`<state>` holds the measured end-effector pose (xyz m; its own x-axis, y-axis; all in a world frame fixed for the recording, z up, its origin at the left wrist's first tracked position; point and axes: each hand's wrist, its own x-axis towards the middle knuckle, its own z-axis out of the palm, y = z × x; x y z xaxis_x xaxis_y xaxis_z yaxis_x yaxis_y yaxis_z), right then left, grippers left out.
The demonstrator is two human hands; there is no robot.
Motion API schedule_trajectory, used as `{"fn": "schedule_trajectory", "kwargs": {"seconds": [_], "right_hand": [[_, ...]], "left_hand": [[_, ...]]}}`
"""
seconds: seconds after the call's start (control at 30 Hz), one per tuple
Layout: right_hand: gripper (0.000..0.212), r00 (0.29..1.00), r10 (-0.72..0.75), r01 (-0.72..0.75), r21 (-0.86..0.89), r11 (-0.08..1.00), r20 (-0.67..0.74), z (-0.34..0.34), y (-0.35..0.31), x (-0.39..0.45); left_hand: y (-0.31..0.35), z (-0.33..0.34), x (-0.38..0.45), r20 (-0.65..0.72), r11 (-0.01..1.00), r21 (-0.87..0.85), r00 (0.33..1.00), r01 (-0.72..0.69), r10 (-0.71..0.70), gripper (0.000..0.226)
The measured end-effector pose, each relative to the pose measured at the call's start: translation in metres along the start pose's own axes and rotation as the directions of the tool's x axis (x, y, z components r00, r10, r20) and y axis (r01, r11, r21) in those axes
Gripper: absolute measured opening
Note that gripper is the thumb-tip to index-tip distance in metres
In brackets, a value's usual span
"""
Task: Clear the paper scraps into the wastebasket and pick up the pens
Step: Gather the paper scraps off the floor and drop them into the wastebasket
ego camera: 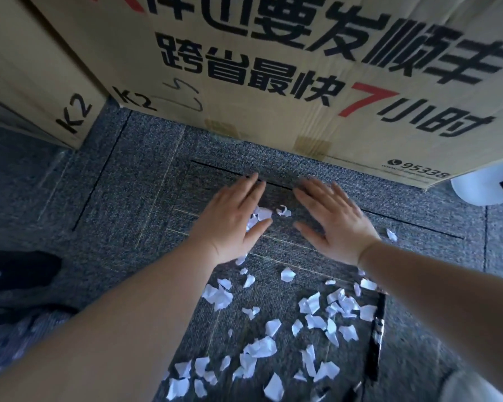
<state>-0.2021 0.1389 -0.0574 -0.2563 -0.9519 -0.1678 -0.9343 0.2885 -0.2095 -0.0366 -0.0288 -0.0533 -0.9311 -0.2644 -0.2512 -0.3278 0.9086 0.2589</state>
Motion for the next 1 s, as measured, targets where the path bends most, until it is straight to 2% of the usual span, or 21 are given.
{"fn": "schedule_trajectory", "kwargs": {"seconds": [0.13, 0.3, 0.4, 0.5, 0.6, 0.67, 0.83, 0.9, 1.0], "right_hand": [[0.072, 0.998, 0.059, -0.06, 0.05, 0.997, 0.032, 0.003, -0.002, -0.006], [0.062, 0.997, -0.059, 0.046, 0.209, 0.977, 0.056, 0.019, -0.043, -0.042], [0.055, 0.992, -0.109, 0.093, 0.223, 0.97, 0.062, 0.022, -0.048, -0.062], [0.056, 1.0, -0.009, 0.01, 0.171, 0.985, -0.007, 0.011, -0.033, -0.069], [0.064, 0.969, 0.235, -0.229, 0.083, 0.97, -0.072, 0.004, 0.002, -0.072], [0.068, 0.942, 0.329, -0.321, 0.103, 0.942, -0.073, 0.004, 0.02, -0.074], [0.072, 0.939, 0.339, -0.323, 0.185, 0.928, -0.056, 0.015, 0.007, -0.068], [0.071, 0.941, 0.335, -0.319, 0.211, 0.924, -0.045, 0.016, -0.008, -0.065], [0.068, 0.974, 0.225, -0.217, 0.207, 0.954, -0.011, 0.02, -0.03, -0.066]], "left_hand": [[0.019, 0.015, -0.006, 0.075, 1.0, -0.013, 0.997, -0.006, 0.007, 0.074], [0.045, 0.023, -0.037, 0.097, 0.994, -0.109, 0.994, -0.031, 0.042, 0.075], [0.054, 0.028, -0.057, 0.079, 0.98, -0.194, 0.995, -0.049, 0.066, 0.074], [0.056, 0.032, -0.074, 0.014, 0.983, -0.162, 0.995, -0.09, 0.094, 0.063], [0.059, 0.033, -0.083, -0.033, 0.997, -0.08, 0.999, 0.022, -0.025, 0.064], [0.061, 0.037, -0.086, -0.04, 0.988, -0.082, 0.99, 0.134, -0.138, 0.068], [0.071, 0.05, -0.092, -0.042, 0.931, -0.087, 0.932, 0.354, -0.359, 0.073], [0.075, 0.054, -0.094, -0.035, 0.922, -0.121, 0.926, 0.369, -0.375, 0.076], [0.077, 0.055, -0.095, -0.036, 0.915, -0.183, 0.927, 0.361, -0.373, 0.08]]}}
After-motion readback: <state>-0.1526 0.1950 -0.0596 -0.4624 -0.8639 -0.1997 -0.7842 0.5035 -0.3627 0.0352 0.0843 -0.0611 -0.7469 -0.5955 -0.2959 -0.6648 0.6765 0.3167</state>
